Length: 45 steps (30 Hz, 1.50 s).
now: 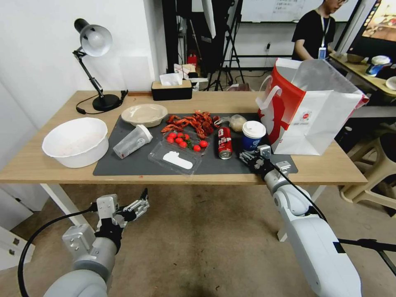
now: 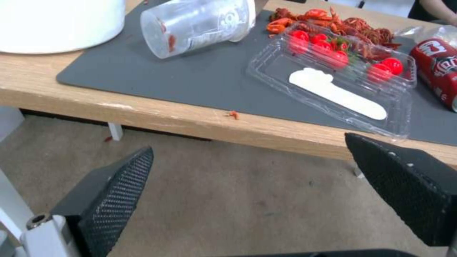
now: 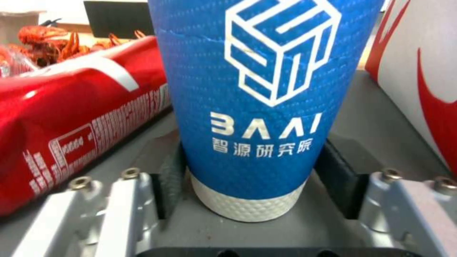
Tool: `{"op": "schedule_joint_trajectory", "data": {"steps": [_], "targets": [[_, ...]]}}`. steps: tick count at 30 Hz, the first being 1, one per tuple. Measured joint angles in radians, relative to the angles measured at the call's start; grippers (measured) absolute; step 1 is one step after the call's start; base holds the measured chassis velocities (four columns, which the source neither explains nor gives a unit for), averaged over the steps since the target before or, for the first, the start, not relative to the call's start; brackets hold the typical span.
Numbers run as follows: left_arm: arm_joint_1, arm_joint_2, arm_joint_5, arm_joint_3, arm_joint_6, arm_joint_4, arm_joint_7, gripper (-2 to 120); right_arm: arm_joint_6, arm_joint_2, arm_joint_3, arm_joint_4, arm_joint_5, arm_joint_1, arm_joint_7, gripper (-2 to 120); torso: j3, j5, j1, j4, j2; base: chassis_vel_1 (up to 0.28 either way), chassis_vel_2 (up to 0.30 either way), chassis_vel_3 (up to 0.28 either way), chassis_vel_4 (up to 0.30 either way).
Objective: Pick up the trash from the table and place it into the takeout bag.
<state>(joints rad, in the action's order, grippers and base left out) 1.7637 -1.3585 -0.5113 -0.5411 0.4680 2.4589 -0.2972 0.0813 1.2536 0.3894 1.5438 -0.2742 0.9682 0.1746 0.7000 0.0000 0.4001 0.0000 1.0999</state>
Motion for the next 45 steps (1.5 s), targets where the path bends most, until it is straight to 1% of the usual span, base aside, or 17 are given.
{"op": "schedule_joint_trajectory", "data": {"steps": [1, 5, 15, 18, 19, 22, 23, 24, 25, 27, 28, 31, 32, 35, 40, 43, 45], "targets": [[0.000, 0.000, 0.000, 0.000, 0.000, 0.000, 0.000, 100, 0.007, 0.001, 0.000, 0.000, 0.000, 0.000, -0.001, 52, 0.000, 0.0000, 0.000, 0.0000, 0.000, 0.000, 0.000, 0.000, 0.000], [0.000, 0.000, 0.000, 0.001, -0.001, -0.002, 0.000, 100, 0.025, 0.003, 0.008, 0.001, -0.002, 0.002, -0.003, 47, 0.000, 0.0000, 0.000, 0.0000, 0.000, 0.000, 0.000, 0.000, 0.000], [0.002, 0.002, 0.003, 0.003, -0.006, 0.001, -0.001, 100, 0.024, -0.013, 0.031, 0.036, -0.018, 0.023, -0.002, 47, 0.000, 0.0001, 0.000, 0.0000, 0.000, 0.000, 0.000, 0.000, 0.000], [0.002, 0.003, 0.003, 0.003, -0.008, 0.004, -0.001, 100, 0.041, -0.055, 0.043, 0.138, -0.029, 0.053, 0.010, 47, 0.000, -0.0001, 0.000, 0.0000, 0.000, 0.000, 0.000, 0.000, 0.000], [0.002, 0.003, 0.003, 0.003, -0.008, 0.004, -0.001, 100, 0.041, -0.055, 0.043, 0.138, -0.029, 0.053, 0.010, 47, 0.000, -0.0001, 0.000, 0.0000, 0.000, 0.000, 0.000, 0.000, 0.000], [0.005, 0.000, 0.009, 0.004, -0.009, 0.010, -0.002, 100, 0.112, -0.113, 0.057, 0.278, -0.061, 0.070, 0.014, 47, 0.000, 0.0001, 0.000, 0.0000, 0.000, 0.000, 0.000, 0.000, 0.000], [0.005, 0.000, 0.009, 0.004, -0.009, 0.010, -0.002, 100, 0.112, -0.113, 0.057, 0.278, -0.061, 0.070, 0.014, 47, 0.000, 0.0001, 0.000, 0.0000, 0.000, 0.000, 0.000, 0.000, 0.000], [0.007, -0.001, 0.012, 0.004, -0.009, 0.013, -0.002, 100, 0.165, -0.139, 0.070, 0.354, -0.095, 0.069, 0.003, 47, 0.000, 0.0001, 0.000, 0.0000, 0.000, 0.000, 0.000, 0.000, 0.000], [0.009, -0.002, 0.013, 0.003, -0.009, 0.015, -0.002, 100, 0.195, -0.159, 0.081, 0.395, -0.116, 0.066, -0.002, 47, 0.000, 0.0000, 0.000, 0.0001, 0.000, 0.000, 0.000, 0.000, 0.000], [0.009, -0.004, 0.014, 0.000, -0.009, 0.017, -0.001, 100, 0.255, -0.198, 0.105, 0.455, -0.154, 0.056, -0.014, 47, 0.000, 0.0004, 0.000, -0.0002, 0.000, 0.000, 0.000, 0.000, 0.000], [0.009, -0.004, 0.014, 0.000, -0.009, 0.017, -0.001, 100, 0.255, -0.198, 0.105, 0.455, -0.154, 0.056, -0.014, 47, 0.000, 0.0004, 0.000, -0.0002, 0.000, 0.000, 0.000, 0.000, 0.000], [0.013, -0.007, 0.015, -0.002, -0.009, 0.024, -0.001, 100, 0.360, -0.273, 0.130, 0.525, -0.252, 0.023, -0.111, 47, 0.000, 0.0001, 0.000, -0.0002, 0.000, 0.000, 0.000, 0.000, 0.000], [0.013, -0.007, 0.015, -0.002, -0.009, 0.024, -0.001, 100, 0.360, -0.273, 0.130, 0.525, -0.252, 0.023, -0.111, 47, 0.000, 0.0001, 0.000, -0.0002, 0.000, 0.000, 0.000, 0.000, 0.000], [0.016, -0.009, 0.018, -0.001, -0.009, 0.025, 0.000, 100, 0.441, -0.339, 0.148, 0.545, -0.331, -0.035, -0.189, 47, 0.000, 0.0003, 0.000, -0.0001, 0.000, 0.000, 0.000, 0.000, 0.000], [0.016, -0.010, 0.020, 0.002, -0.009, 0.025, 0.000, 100, 0.487, -0.374, 0.152, 0.545, -0.395, -0.079, -0.236, 47, 0.000, 0.0002, 0.000, 0.0000, 0.000, 0.000, 0.000, 0.000, 0.000], [0.017, -0.011, 0.023, 0.004, -0.009, 0.026, 0.000, 100, 0.526, -0.423, 0.151, 0.529, -0.483, -0.149, -0.292, 47, 0.000, 0.0000, 0.000, -0.0001, 0.000, 0.000, 0.000, 0.000, 0.000], [0.017, -0.011, 0.023, 0.004, -0.009, 0.026, 0.000, 100, 0.528, -0.427, 0.151, 0.526, -0.492, -0.157, -0.296, 47, 0.000, 0.0000, 0.000, 0.0000, 0.000, 0.000, 0.000, 0.000, 0.000]]}}
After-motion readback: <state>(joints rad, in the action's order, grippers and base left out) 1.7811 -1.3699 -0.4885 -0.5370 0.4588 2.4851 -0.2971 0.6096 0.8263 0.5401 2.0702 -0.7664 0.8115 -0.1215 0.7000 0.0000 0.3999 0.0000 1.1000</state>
